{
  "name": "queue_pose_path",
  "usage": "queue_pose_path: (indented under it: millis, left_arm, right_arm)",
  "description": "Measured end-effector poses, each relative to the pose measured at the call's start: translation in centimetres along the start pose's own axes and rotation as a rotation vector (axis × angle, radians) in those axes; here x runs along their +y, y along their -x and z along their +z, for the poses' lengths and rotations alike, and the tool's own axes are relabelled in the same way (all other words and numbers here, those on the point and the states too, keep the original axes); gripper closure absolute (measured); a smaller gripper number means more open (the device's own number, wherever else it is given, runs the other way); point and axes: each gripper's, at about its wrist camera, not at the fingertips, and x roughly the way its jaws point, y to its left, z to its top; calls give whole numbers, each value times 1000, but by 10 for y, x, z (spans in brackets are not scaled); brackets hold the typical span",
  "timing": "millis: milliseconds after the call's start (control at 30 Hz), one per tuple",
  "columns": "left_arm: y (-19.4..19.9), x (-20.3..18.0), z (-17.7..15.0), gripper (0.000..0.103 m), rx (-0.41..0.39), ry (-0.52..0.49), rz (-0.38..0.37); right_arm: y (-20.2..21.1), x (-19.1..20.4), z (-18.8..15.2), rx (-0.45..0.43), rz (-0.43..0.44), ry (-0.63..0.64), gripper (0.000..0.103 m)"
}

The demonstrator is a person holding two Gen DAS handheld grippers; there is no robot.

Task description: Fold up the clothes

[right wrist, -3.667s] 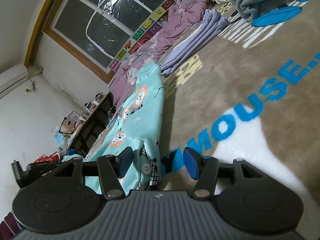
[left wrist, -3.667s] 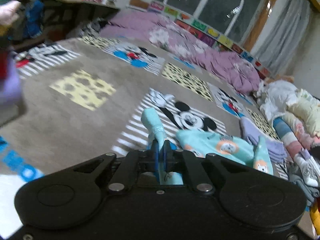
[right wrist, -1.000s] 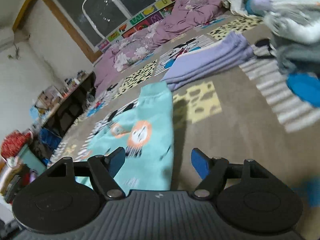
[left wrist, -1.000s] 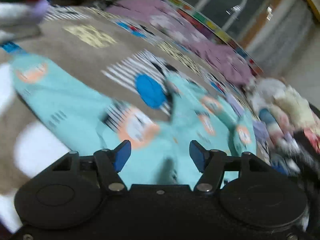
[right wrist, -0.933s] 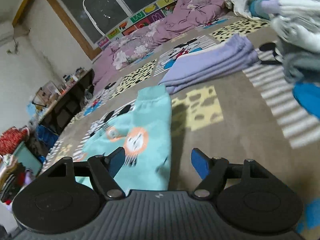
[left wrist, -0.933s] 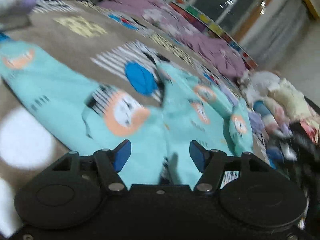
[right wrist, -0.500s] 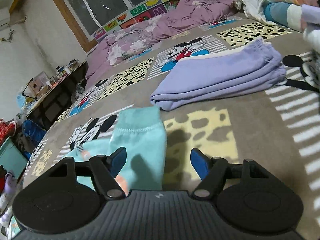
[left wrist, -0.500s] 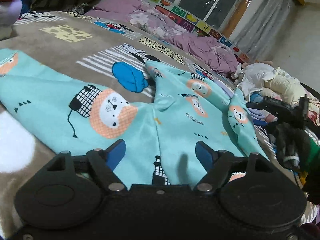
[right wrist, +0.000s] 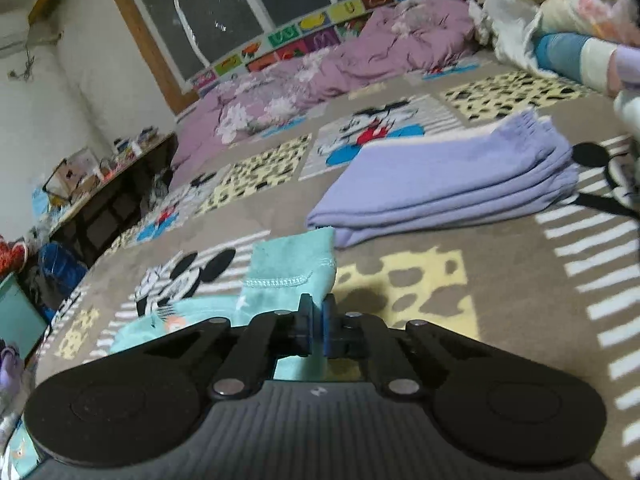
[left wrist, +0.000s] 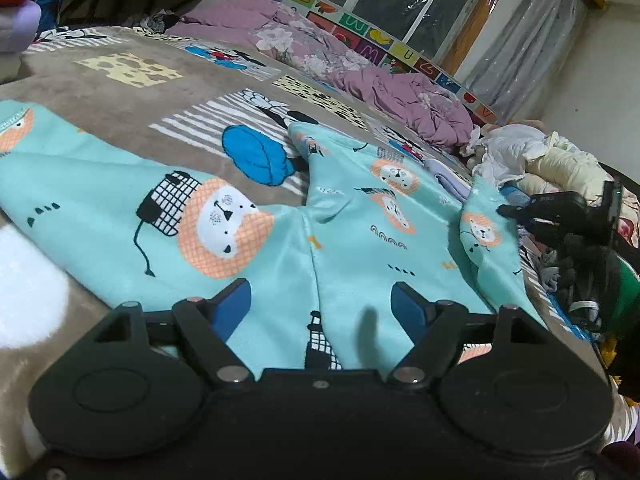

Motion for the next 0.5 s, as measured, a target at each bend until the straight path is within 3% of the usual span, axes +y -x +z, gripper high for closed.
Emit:
queue_pose_path:
  millis: [233,500]
  left_arm:
    - [0,-3,-1,26,-3,-11,8]
    - [1,-6,-2,26,-1,-17,18]
  right_arm:
    - [58,-11,7,-112,-9,-61,97]
    - [130,-53,1,-228,-57,-159,97]
